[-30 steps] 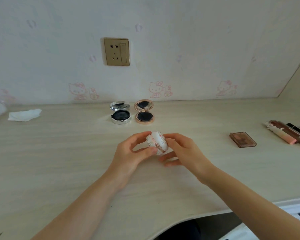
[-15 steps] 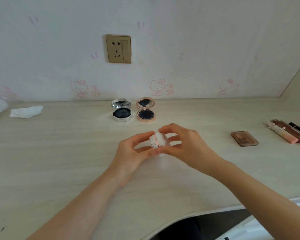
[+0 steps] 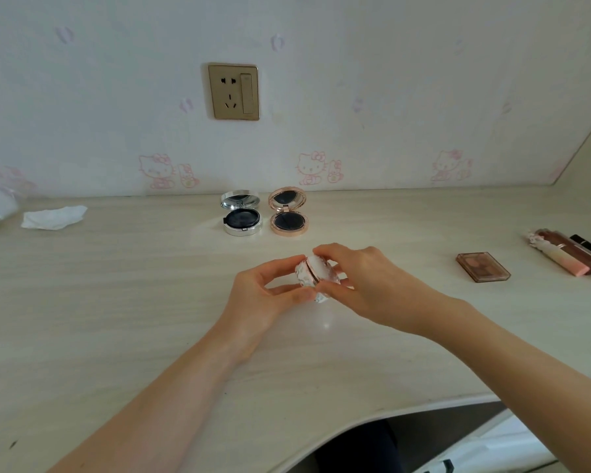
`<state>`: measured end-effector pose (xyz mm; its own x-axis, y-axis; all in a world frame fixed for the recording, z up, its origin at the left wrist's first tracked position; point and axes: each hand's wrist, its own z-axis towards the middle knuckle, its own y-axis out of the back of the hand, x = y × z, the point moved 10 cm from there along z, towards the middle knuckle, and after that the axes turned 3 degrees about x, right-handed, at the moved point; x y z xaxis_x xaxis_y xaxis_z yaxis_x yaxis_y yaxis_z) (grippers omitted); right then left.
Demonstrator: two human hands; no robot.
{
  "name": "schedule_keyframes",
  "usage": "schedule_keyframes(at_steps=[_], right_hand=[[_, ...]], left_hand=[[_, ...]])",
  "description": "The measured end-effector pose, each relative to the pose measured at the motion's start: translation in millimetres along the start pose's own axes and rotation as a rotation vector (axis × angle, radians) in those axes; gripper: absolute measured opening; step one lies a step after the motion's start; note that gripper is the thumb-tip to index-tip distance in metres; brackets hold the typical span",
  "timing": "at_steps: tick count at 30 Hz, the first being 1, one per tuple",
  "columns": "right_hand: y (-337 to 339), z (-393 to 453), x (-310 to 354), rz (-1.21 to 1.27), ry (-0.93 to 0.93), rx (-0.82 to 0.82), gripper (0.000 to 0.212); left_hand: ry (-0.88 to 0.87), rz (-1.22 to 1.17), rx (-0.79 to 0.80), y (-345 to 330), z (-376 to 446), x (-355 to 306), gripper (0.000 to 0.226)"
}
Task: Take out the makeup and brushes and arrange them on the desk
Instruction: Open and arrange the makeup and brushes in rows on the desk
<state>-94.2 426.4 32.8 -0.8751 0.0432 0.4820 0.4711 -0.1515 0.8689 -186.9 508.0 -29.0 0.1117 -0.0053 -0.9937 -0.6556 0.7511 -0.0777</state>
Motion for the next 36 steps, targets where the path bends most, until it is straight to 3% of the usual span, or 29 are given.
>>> schedule_keyframes(at_steps=[8, 14, 17, 21, 31, 36], right_hand=[[5.9, 0.2, -12.5, 0.094, -0.021, -0.002, 0.043], [0.9, 1.2, -13.6, 0.021, -0.001, 0.041, 0.046], [-3.0, 2.2, -15.8, 0.015, -0.013, 0.053, 0.04], [-5.4, 4.2, -17.2, 0.017, -0.023, 0.061, 0.029], [-6.9, 4.2, -11.7, -0.056, 0.016, 0.004, 0.031], [-4.2, 8.6, -18.2, 0.014, -0.002, 0.011, 0.027]], left_hand=[[-0.059, 0.07, 0.002, -1.8, 0.1, -6.6, 0.048], [-0.204, 0.639, -0.074, -5.1, -5.8, -21.0, 0.046], [-0.243, 0.805, -0.087, -7.6, -7.7, -22.3, 0.048], [-0.259, 0.847, -0.089, -8.5, -8.5, -19.8, 0.05], [-0.187, 0.906, -0.077, -3.8, -2.6, -8.6, 0.05], [-0.184, 0.857, -0.022, -9.5, -3.4, -10.4, 0.035]])
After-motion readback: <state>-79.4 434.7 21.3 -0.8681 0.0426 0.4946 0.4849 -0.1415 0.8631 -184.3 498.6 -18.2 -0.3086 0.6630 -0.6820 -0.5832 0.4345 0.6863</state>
